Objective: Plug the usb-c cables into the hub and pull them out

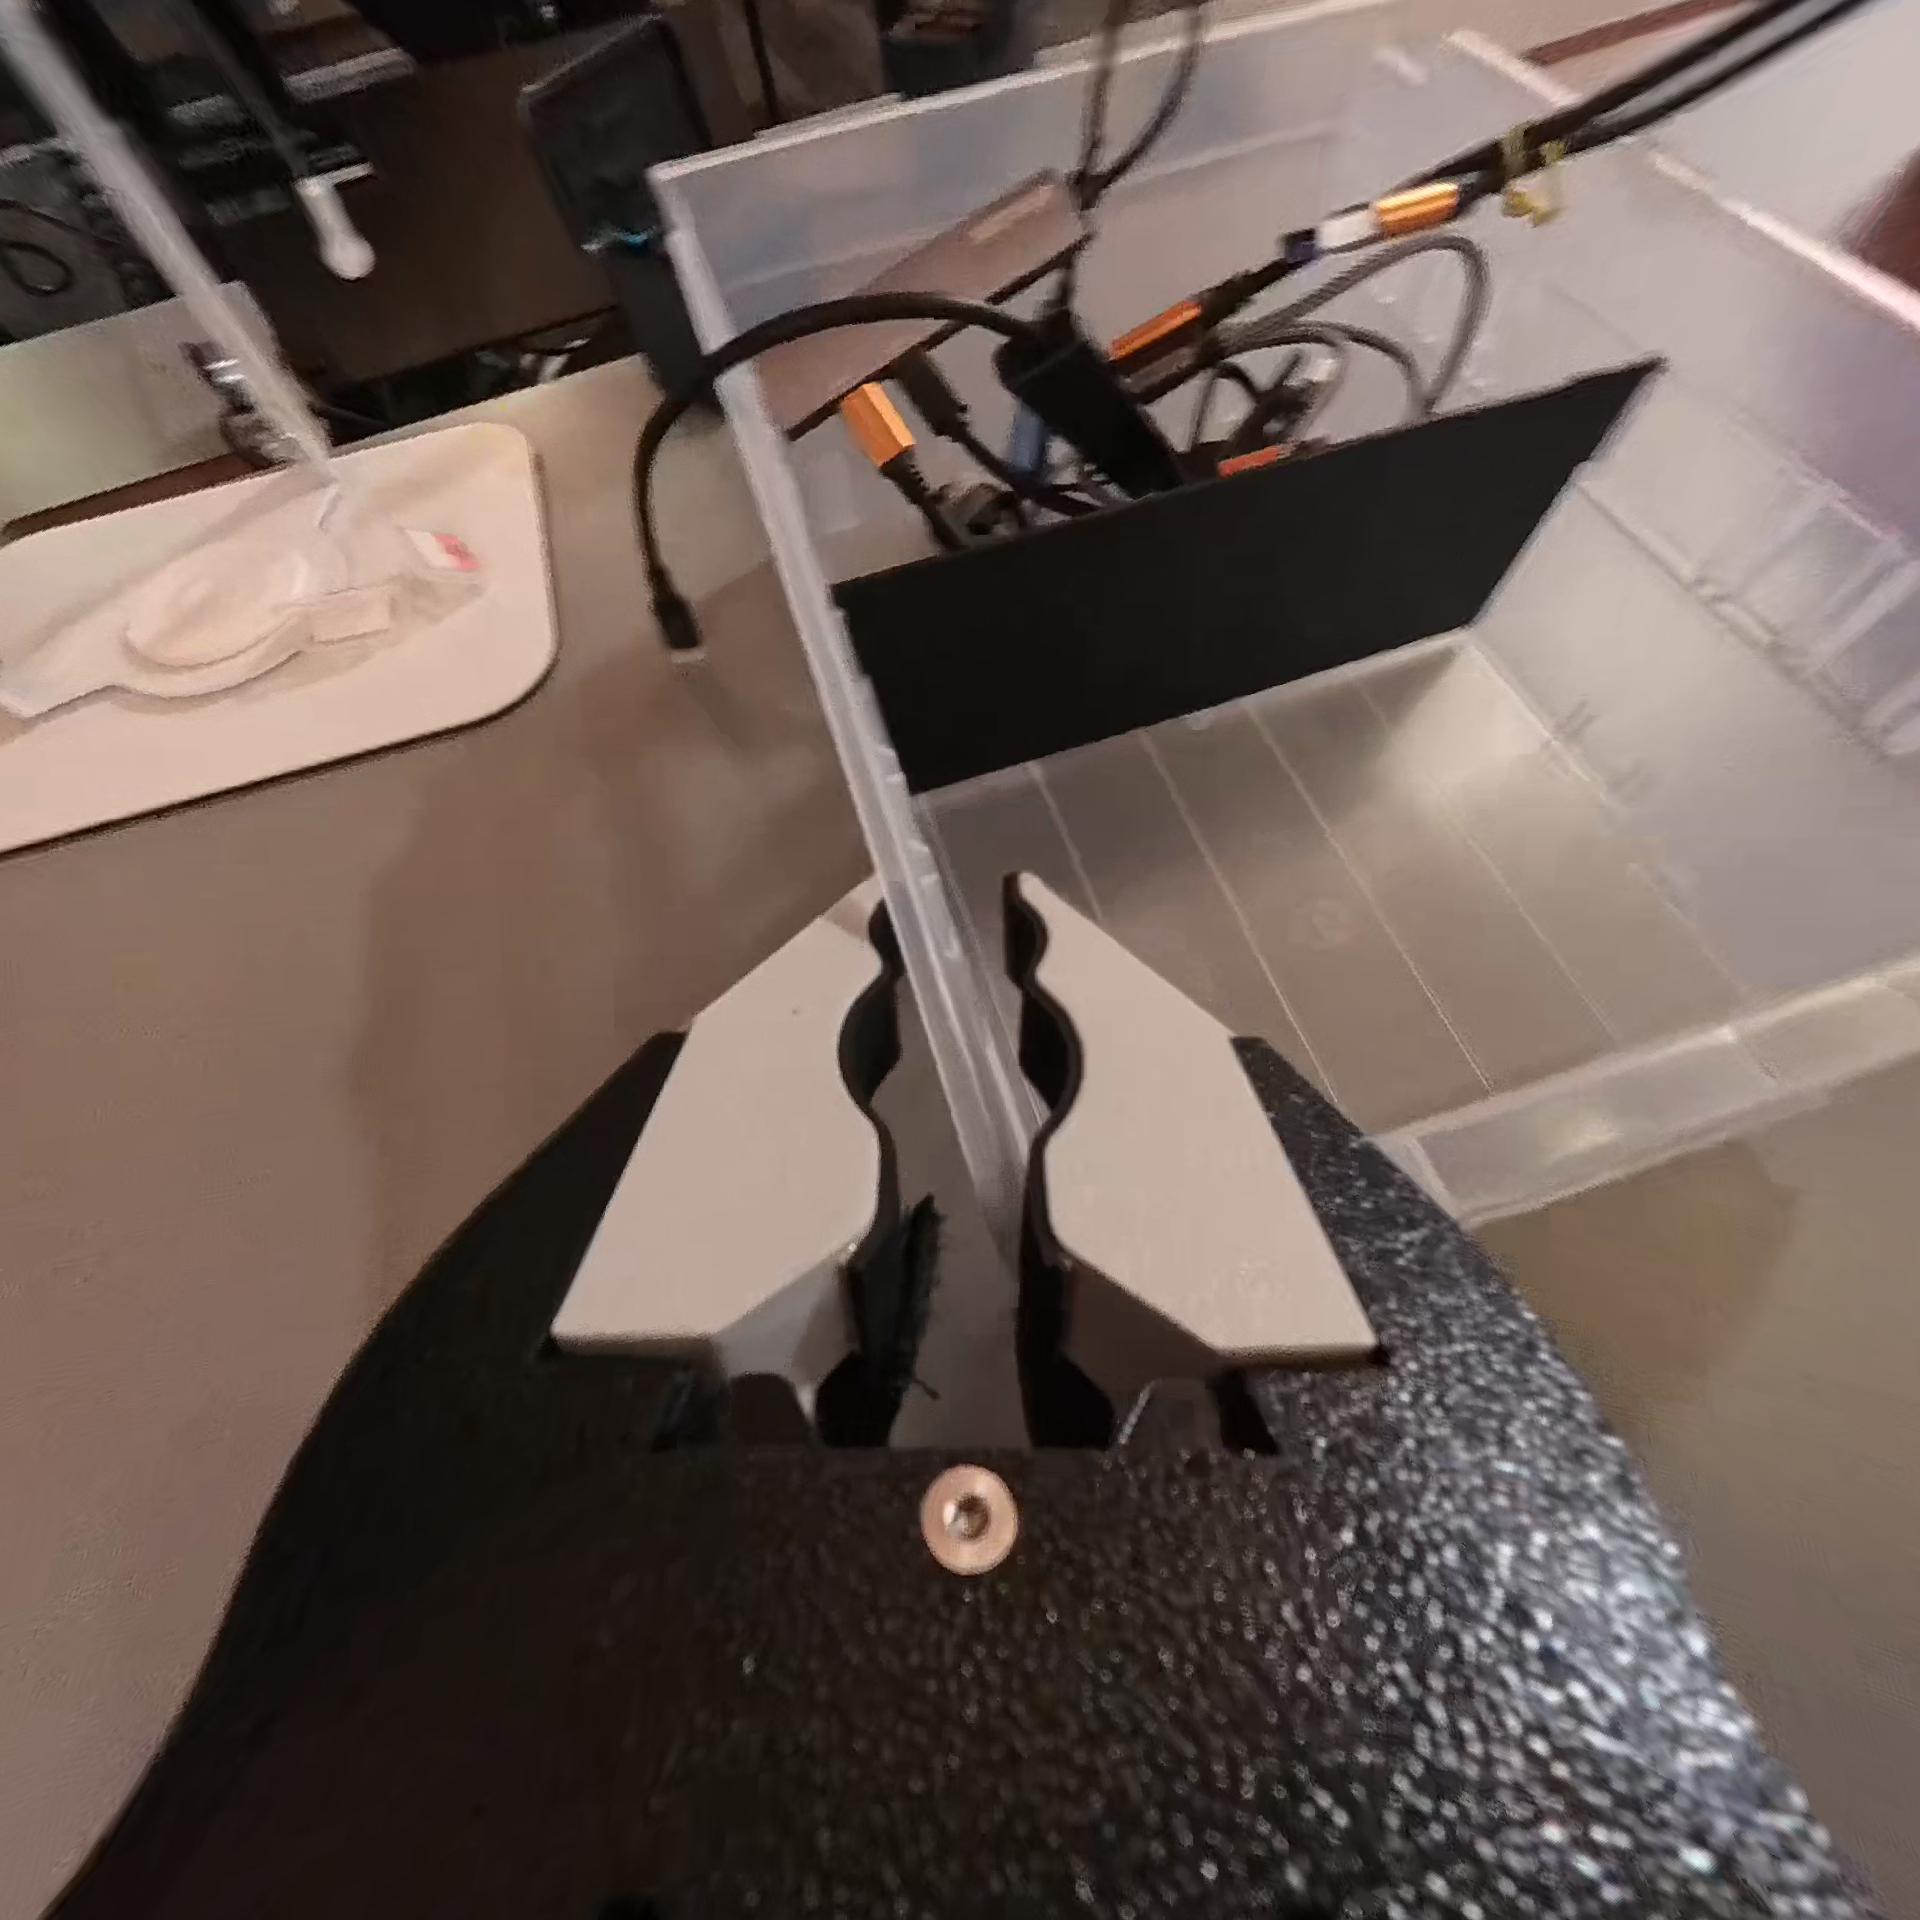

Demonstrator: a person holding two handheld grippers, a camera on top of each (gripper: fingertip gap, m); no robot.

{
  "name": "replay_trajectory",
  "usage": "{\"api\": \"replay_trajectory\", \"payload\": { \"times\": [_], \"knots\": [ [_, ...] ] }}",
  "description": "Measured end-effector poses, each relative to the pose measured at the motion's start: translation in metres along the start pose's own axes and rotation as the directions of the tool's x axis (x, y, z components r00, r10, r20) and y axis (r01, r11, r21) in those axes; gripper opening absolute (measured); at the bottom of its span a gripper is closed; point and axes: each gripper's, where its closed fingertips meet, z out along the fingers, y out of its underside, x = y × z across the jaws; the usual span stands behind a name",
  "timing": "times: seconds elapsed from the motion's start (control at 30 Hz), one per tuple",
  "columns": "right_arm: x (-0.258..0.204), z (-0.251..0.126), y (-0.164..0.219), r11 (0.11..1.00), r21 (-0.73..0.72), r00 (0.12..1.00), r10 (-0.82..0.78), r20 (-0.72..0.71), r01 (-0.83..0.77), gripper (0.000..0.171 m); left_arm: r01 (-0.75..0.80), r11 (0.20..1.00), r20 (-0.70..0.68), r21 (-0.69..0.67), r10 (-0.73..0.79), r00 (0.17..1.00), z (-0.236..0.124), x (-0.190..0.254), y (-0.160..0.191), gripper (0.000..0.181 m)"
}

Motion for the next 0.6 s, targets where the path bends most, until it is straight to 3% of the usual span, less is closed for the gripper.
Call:
{"api": "replay_trajectory", "payload": {
  "times": [0.03, 0.3, 0.43, 0.6],
  "knots": [
    [0.000, 0.000, 0.000, 1.000, 0.003, 1.000, 0.000, 0.025, 0.000, 0.007, 0.022, 1.000, 0.031, -0.010, -0.022, 0.999, -0.002, -0.009, 0.002, 0.007],
    [0.016, -0.001, 0.004, 0.993, -0.011, 0.977, -0.112, 0.183, 0.116, 0.008, 0.155, 0.988, 0.080, 0.004, -0.155, 0.985, -0.041, -0.051, 0.029, 0.003],
    [0.033, -0.006, 0.011, 0.884, 0.049, 0.860, -0.464, 0.214, 0.465, 0.014, 0.180, 0.984, 0.147, 0.009, -0.180, 0.973, -0.066, -0.073, 0.046, 0.003],
    [0.049, -0.011, 0.017, 0.936, 0.051, 0.880, -0.346, 0.326, 0.349, 0.010, 0.240, 0.970, 0.201, 0.021, -0.240, 0.950, -0.097, -0.106, 0.068, 0.002]
  ]
}}
